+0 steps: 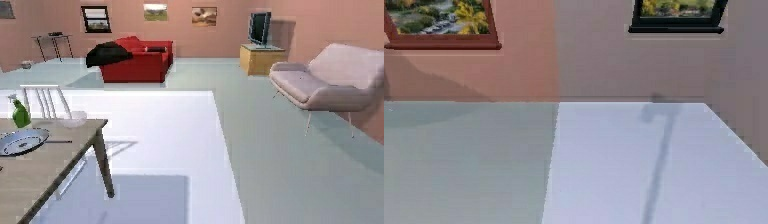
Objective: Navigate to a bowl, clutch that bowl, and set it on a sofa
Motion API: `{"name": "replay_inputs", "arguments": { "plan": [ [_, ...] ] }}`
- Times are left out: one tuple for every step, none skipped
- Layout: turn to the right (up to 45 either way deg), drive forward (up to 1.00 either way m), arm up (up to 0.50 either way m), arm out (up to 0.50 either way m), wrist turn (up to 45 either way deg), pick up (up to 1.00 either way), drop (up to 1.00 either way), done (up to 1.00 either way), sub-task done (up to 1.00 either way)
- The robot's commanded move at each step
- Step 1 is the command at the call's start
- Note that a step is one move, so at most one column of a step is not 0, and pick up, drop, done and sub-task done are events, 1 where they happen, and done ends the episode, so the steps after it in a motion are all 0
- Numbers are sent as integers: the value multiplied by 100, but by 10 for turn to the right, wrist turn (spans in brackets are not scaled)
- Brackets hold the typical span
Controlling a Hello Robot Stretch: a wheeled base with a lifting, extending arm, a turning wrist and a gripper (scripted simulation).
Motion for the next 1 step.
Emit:
{"name": "replay_inputs", "arguments": {
  "plan": [
    [0, 75, 0, 0, 0, 0, 0, 0, 0]
  ]
}}
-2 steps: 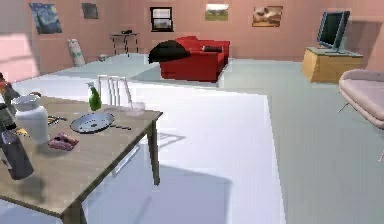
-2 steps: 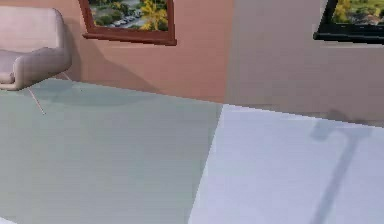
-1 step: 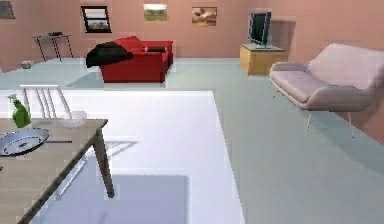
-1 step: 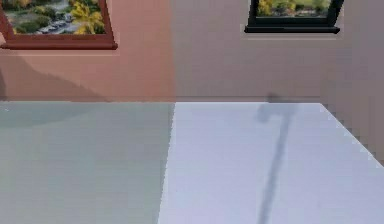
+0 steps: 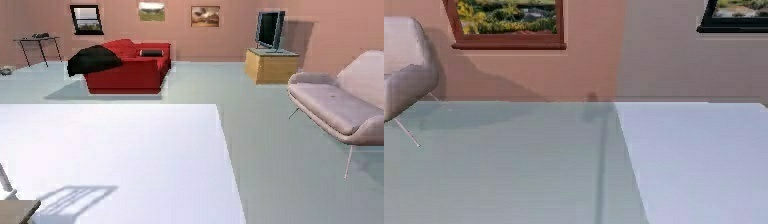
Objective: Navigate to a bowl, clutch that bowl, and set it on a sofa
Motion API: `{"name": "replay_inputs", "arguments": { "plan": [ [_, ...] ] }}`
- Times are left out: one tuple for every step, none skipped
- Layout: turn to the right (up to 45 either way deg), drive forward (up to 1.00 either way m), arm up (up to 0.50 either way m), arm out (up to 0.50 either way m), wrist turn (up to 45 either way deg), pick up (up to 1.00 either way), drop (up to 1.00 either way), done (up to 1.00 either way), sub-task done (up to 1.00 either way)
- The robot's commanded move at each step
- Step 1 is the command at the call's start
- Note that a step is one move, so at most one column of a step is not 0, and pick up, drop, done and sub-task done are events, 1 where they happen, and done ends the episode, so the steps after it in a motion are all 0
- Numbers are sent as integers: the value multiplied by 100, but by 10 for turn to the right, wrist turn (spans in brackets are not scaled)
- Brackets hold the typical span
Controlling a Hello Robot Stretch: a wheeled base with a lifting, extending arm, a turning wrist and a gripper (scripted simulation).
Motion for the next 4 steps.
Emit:
{"name": "replay_inputs", "arguments": {
  "plan": [
    [-450, 0, 0, 0, 0, 0, 0, 0, 0],
    [-450, 0, 0, 0, 0, 0, 0, 0, 0],
    [-450, 0, 0, 0, 0, 0, 0, 0, 0],
    [-120, 0, 0, 0, 0, 0, 0, 0, 0]
  ]
}}
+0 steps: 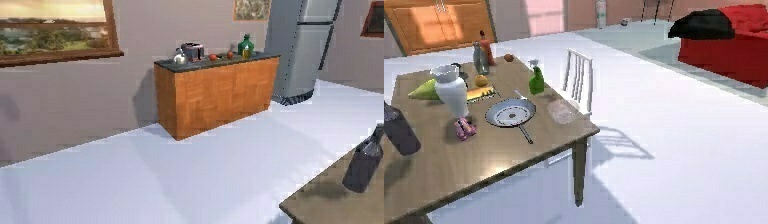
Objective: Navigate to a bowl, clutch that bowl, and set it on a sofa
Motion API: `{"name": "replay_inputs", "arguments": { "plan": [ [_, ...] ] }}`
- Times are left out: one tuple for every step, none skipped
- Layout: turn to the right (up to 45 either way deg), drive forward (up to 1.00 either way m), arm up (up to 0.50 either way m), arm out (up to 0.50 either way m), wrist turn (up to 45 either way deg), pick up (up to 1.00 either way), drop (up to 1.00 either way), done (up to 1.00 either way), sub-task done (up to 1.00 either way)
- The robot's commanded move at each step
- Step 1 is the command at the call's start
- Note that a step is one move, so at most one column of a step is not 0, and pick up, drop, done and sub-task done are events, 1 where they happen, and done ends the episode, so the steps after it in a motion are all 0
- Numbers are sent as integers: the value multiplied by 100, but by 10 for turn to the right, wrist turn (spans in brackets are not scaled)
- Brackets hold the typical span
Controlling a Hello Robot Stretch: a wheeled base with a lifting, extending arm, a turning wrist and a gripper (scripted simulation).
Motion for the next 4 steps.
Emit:
{"name": "replay_inputs", "arguments": {
  "plan": [
    [450, 0, 0, 0, 0, 0, 0, 0, 0],
    [450, 0, 0, 0, 0, 0, 0, 0, 0],
    [240, 0, 0, 0, 0, 0, 0, 0, 0],
    [0, 85, 0, 0, 0, 0, 0, 0, 0]
  ]
}}
